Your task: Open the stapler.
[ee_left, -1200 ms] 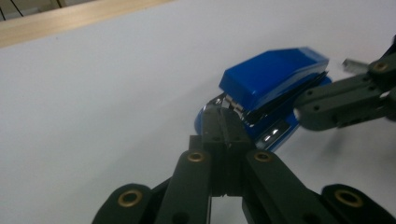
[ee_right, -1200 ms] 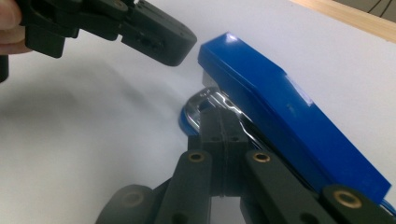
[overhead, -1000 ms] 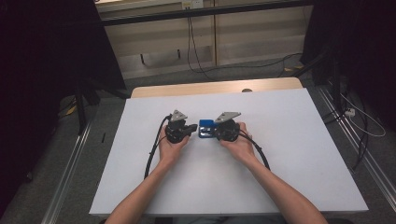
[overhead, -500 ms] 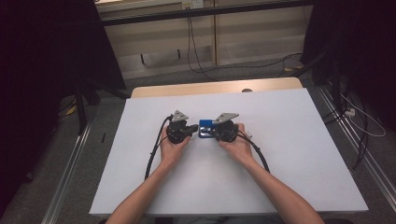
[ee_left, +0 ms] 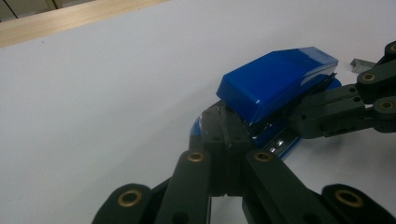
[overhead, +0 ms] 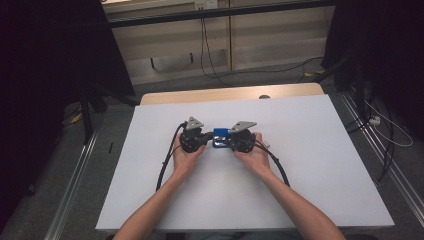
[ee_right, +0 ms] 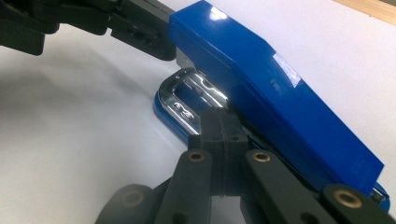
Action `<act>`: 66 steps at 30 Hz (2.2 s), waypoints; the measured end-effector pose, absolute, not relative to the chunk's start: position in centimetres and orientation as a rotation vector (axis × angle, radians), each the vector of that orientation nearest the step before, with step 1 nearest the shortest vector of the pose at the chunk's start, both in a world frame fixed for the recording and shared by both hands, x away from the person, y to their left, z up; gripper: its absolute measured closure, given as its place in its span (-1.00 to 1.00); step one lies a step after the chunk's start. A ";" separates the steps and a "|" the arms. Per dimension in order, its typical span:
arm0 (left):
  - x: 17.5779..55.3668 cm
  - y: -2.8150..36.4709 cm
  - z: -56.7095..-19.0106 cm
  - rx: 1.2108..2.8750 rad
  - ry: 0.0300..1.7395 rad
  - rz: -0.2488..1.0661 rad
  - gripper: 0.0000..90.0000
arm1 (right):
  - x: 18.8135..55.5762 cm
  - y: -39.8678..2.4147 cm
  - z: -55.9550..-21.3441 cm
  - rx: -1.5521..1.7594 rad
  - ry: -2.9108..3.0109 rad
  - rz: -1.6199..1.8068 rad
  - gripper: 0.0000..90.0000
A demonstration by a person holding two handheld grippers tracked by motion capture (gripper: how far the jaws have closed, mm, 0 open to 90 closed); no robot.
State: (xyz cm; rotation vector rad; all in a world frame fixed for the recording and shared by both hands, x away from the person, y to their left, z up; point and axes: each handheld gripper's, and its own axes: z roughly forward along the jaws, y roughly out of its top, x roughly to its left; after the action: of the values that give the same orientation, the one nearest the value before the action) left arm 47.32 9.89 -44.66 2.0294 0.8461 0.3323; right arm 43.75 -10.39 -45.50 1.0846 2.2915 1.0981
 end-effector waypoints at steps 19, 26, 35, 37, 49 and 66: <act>47.2 9.9 -44.2 1.985 0.854 0.322 1.00 | 43.6 -10.3 -45.5 1.058 2.281 1.086 1.00; 47.1 9.7 -43.7 1.973 0.845 0.324 1.00 | 43.6 -10.5 -45.5 1.042 2.292 1.085 1.00; 47.1 9.6 -43.3 1.961 0.839 0.325 1.00 | 43.6 -10.4 -45.6 1.036 2.281 1.089 1.00; 47.0 9.6 -43.2 1.961 0.836 0.324 1.00 | 43.6 -10.3 -45.6 1.020 2.283 1.079 1.00; 47.1 9.4 -42.9 1.953 0.835 0.333 1.00 | 43.4 -10.3 -45.7 1.034 2.255 1.098 1.00; 47.1 9.3 -42.8 1.950 0.829 0.338 1.00 | 43.2 -9.0 -45.5 1.022 2.106 1.197 1.00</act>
State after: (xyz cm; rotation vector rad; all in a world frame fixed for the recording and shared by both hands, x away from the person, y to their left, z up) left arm 47.06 9.33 -42.75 1.9499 0.8295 0.3381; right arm 43.17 -9.04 -45.53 1.0218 2.1056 1.1969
